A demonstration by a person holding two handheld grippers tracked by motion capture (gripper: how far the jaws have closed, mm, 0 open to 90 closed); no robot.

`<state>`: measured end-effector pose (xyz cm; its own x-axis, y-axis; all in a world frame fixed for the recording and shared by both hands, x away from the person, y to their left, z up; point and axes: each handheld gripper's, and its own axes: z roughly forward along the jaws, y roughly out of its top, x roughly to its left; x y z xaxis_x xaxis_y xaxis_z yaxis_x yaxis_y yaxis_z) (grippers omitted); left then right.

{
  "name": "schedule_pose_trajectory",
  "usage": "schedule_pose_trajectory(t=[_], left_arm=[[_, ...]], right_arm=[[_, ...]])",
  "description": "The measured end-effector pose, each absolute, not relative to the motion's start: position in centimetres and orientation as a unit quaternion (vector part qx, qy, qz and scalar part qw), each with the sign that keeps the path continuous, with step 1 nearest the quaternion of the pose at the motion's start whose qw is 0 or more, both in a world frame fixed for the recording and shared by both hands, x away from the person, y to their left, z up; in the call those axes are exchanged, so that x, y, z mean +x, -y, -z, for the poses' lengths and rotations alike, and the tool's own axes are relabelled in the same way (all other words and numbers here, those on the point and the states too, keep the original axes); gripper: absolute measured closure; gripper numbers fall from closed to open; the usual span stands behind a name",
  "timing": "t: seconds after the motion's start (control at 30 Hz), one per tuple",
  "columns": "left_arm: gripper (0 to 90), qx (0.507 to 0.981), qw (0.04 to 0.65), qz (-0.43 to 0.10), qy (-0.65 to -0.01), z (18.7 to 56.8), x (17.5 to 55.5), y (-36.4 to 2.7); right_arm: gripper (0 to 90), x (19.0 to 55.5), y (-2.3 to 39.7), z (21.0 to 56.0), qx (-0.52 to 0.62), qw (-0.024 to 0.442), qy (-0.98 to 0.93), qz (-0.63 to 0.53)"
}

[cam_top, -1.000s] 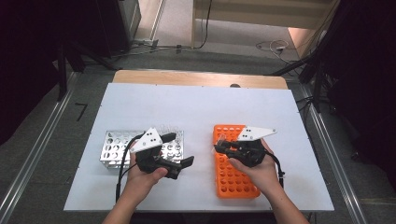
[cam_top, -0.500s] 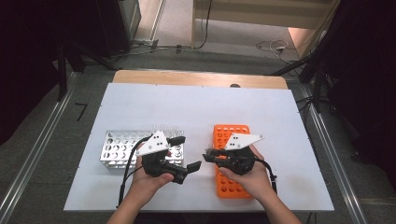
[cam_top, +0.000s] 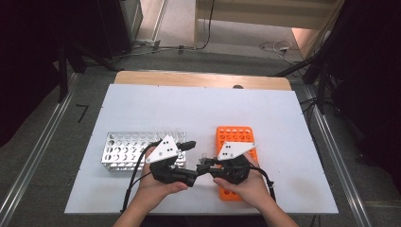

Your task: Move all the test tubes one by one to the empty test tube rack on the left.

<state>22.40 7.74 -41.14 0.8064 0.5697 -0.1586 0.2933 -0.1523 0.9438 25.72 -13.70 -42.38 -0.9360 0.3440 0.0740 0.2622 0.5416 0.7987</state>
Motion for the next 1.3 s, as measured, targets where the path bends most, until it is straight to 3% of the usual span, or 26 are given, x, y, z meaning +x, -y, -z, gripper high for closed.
schedule_pose_trajectory(t=[0.3,0.43,0.7,1.3], left_arm=[[54.6,0.760,0.573,-0.129,-0.280,41.19,22.14,-7.39],[64.8,0.761,0.575,-0.132,-0.272,41.11,22.02,-7.42],[72.7,0.765,0.570,-0.142,-0.265,40.91,21.78,-7.25],[74.7,0.765,0.566,-0.148,-0.269,40.61,21.81,-7.44]], right_arm=[[74.1,25.33,13.43,42.17,0.166,0.044,-0.879,-0.445],[74.1,25.32,13.46,42.15,0.165,0.044,-0.879,-0.445],[74.2,25.32,13.46,42.15,0.163,0.042,-0.880,-0.444],[71.2,25.35,13.53,42.12,0.162,0.040,-0.877,-0.450]])
